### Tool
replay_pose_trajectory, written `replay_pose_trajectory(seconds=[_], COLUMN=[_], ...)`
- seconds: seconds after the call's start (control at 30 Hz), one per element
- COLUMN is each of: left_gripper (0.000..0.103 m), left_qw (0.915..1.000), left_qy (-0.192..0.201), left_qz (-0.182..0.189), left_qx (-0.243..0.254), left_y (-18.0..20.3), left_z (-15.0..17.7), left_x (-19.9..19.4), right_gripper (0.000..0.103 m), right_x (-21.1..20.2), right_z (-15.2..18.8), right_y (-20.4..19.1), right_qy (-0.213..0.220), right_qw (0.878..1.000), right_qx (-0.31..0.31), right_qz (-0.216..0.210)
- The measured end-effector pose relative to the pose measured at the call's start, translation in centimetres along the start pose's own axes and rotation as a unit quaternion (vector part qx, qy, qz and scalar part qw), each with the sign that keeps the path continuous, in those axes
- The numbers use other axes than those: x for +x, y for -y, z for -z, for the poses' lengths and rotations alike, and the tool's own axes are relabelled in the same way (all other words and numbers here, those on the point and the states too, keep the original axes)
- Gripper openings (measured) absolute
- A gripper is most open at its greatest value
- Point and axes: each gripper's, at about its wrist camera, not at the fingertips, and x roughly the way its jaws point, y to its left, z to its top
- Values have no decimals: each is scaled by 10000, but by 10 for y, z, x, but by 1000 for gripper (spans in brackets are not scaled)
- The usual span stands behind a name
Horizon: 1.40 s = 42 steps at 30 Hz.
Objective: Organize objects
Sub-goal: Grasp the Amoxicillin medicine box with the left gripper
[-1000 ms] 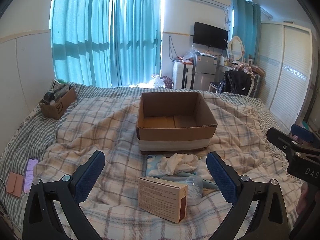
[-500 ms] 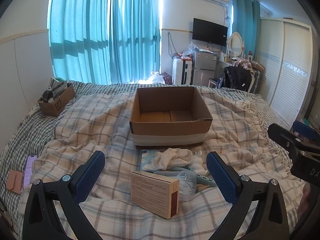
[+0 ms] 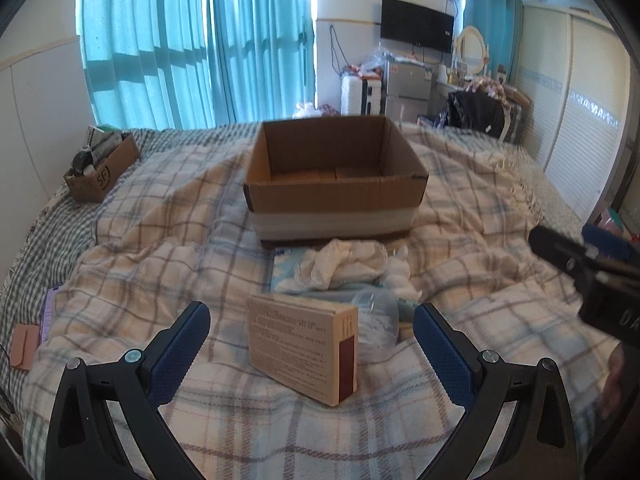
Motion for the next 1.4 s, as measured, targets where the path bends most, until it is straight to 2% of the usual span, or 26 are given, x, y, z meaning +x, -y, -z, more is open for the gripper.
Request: replay_pose_trajectory(seconds=[0.13, 0.3, 0.33, 0.37, 0.47, 0.53, 0.6, 0.67, 0.8, 0.9, 0.97, 1.13, 1.23, 1.3, 1.4], left_gripper=[103, 103, 103, 99, 80, 73, 58, 47, 36, 31, 31, 31, 31, 31, 31], left_qw=[9991, 9956, 9945, 9923, 9872, 9869, 9874, 9913, 9908, 9920, 9914, 9893, 9903, 9907, 9899], left_qy=[-339, -931, -1051, -1232, -1523, -1493, -1406, -1123, -916, -723, -555, -282, -136, -23, -76], left_qz=[-138, -67, 36, 132, 449, 553, 629, 589, 869, 933, 1029, 1206, 1175, 1090, 976], left_qx=[191, 29, -19, -32, -128, -272, -372, -356, -490, -453, -582, -767, -729, -814, -1021], left_y=[7, -3, -4, -5, -10, -17, -25, -32, -56, -76, -90, -112, -117, -123, -136], left_z=[9, 26, 31, 36, 42, 43, 42, 40, 28, 21, 18, 12, 10, 10, 12], left_x=[23, 58, 64, 73, 87, 84, 74, 57, 39, 27, 21, 10, 3, 0, 5], right_gripper=[103, 103, 103, 103, 103, 103, 103, 103, 103, 103, 103, 102, 95, 94, 94], right_x=[6, 14, 15, 16, 19, 19, 16, 12, 8, 8, 11, 33, 57, 80, 102], right_z=[2, 4, 4, 5, 6, 7, 7, 8, 6, 6, 8, 11, 11, 11, 12], right_y=[-1, -5, -7, -8, -11, -13, -15, -18, -28, -49, -66, -117, -138, -146, -153], right_qy=[-97, -240, -260, -280, -356, -378, -293, -198, -151, -187, -274, -659, -988, -1305, -1528], right_qw=[10000, 9997, 9996, 9995, 9991, 9987, 9985, 9981, 9972, 9947, 9921, 9738, 9642, 9597, 9565], right_qx=[-2, -79, -100, -116, -169, -224, -250, -303, -495, -868, -1168, -2174, -2415, -2428, -2405], right_qz=[5, 75, 82, 85, 160, 252, 396, 493, 535, 521, 354, -41, -470, -541, -624])
